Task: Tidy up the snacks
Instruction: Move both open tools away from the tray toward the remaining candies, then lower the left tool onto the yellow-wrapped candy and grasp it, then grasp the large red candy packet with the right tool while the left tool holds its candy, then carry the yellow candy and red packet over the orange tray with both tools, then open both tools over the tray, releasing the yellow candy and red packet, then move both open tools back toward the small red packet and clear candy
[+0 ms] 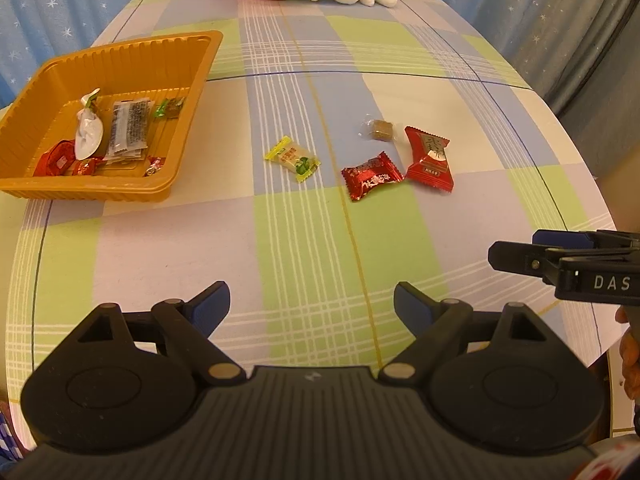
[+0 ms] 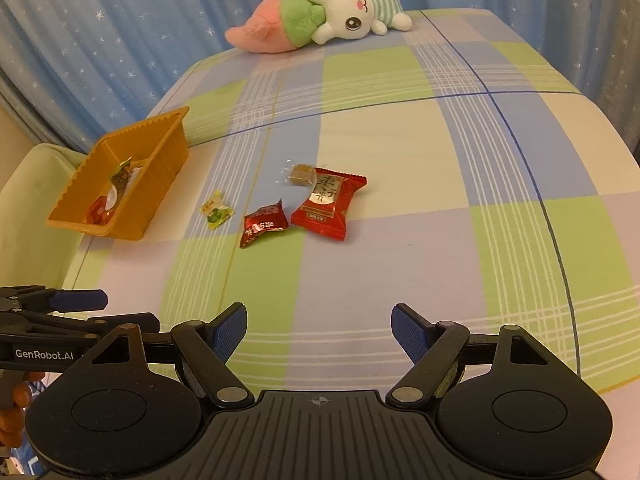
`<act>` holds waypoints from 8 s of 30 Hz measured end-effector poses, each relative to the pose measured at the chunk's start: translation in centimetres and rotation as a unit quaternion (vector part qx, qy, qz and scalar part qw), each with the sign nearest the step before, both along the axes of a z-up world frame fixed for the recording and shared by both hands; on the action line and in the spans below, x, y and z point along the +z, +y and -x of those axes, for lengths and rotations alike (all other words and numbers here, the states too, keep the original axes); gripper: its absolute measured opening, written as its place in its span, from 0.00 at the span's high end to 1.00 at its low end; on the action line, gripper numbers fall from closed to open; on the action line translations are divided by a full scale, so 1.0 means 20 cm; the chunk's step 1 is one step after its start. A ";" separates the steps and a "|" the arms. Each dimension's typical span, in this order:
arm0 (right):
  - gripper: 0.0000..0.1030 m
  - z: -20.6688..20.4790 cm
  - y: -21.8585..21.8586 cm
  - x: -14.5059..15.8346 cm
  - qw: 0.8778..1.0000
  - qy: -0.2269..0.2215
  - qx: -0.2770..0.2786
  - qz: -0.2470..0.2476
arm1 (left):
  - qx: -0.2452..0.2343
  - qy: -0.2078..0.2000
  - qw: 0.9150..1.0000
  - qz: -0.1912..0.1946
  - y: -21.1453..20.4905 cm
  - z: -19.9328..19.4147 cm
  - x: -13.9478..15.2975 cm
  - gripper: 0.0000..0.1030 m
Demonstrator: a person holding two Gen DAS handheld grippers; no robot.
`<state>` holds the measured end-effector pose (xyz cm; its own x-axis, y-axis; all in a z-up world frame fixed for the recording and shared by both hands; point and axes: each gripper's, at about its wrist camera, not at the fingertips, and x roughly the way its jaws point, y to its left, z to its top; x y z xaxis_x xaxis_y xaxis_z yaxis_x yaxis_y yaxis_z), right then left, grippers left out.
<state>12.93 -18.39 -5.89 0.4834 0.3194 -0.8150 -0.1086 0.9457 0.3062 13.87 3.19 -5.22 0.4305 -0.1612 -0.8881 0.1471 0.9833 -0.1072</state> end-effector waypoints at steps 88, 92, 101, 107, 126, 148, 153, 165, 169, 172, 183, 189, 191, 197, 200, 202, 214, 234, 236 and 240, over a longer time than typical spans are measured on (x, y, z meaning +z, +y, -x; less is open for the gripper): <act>0.42 -0.51 0.06 -0.13 0.998 -0.010 -0.058 0.006 | -0.022 -0.084 0.996 -0.016 -0.01 -0.63 -0.10 0.81; 0.44 -0.55 0.09 -0.15 0.998 -0.008 -0.056 0.011 | -0.020 -0.084 0.996 -0.014 0.00 -0.61 -0.10 0.81; 0.69 -0.59 0.10 -0.22 0.998 0.005 -0.052 0.021 | -0.020 -0.086 0.996 -0.015 0.02 -0.59 -0.09 0.81; 0.76 -0.57 0.07 -0.21 0.998 0.001 -0.055 0.013 | -0.023 -0.088 0.996 -0.017 0.02 -0.58 -0.08 0.81; 0.76 -0.40 0.11 0.02 0.999 -0.016 -0.033 -0.033 | -0.022 -0.109 0.994 0.009 0.04 -0.42 0.06 0.81; 0.76 -0.32 0.80 0.22 0.989 -0.047 0.106 -0.089 | 0.080 -0.144 0.986 -0.006 0.66 -0.14 0.26 0.81; 0.76 -0.36 0.95 0.24 0.987 -0.052 0.122 -0.094 | 0.100 -0.151 0.983 -0.014 0.83 -0.14 0.28 0.81; 0.76 -0.55 1.26 0.21 0.986 -0.059 0.131 -0.081 | 0.098 -0.159 0.982 -0.029 1.10 -0.31 0.28 0.81; 0.76 -0.62 1.30 0.19 0.988 -0.057 0.129 -0.067 | 0.088 -0.158 0.983 -0.035 1.14 -0.41 0.25 0.81; 0.76 -0.66 1.32 0.17 0.989 -0.053 0.125 -0.059 | 0.081 -0.153 0.984 -0.038 1.16 -0.50 0.22 0.81; 0.76 -0.76 1.26 0.10 0.995 -0.035 0.086 -0.038 | 0.066 -0.124 0.989 -0.042 1.21 -0.75 0.09 0.81; 0.76 -0.79 1.21 0.08 0.997 -0.029 0.068 -0.036 | 0.057 -0.106 0.991 -0.054 1.21 -0.83 0.00 0.81; 0.76 -0.80 1.21 0.08 0.997 -0.028 0.065 -0.035 | 0.057 -0.102 0.992 -0.055 1.22 -0.85 -0.01 0.81; 0.76 -0.81 1.20 0.07 0.997 -0.025 0.061 -0.032 | 0.054 -0.091 0.993 -0.056 1.23 -0.87 -0.05 0.80; 0.76 -0.82 1.21 0.07 0.997 -0.024 0.060 -0.031 | 0.056 -0.090 0.993 -0.055 1.24 -0.88 -0.05 0.80; 0.76 -0.82 1.21 0.07 0.997 -0.025 0.061 -0.031 | 0.056 -0.088 0.993 -0.052 1.24 -0.88 -0.04 0.80; 0.76 -0.82 1.25 0.06 0.997 -0.027 0.072 -0.020 | 0.056 -0.088 0.994 -0.038 1.24 -0.80 0.02 0.69; 0.36 -0.72 1.23 0.07 0.997 -0.038 0.056 -0.034 | 0.063 -0.094 0.993 -0.024 1.25 -0.57 0.12 0.40; 0.28 -0.69 1.23 0.08 0.997 -0.040 0.059 -0.035 | 0.066 -0.093 0.993 -0.021 1.25 -0.53 0.14 0.38; 0.25 -0.62 1.23 0.11 0.996 -0.045 0.064 -0.032 | 0.072 -0.095 0.993 -0.019 1.25 -0.47 0.17 0.36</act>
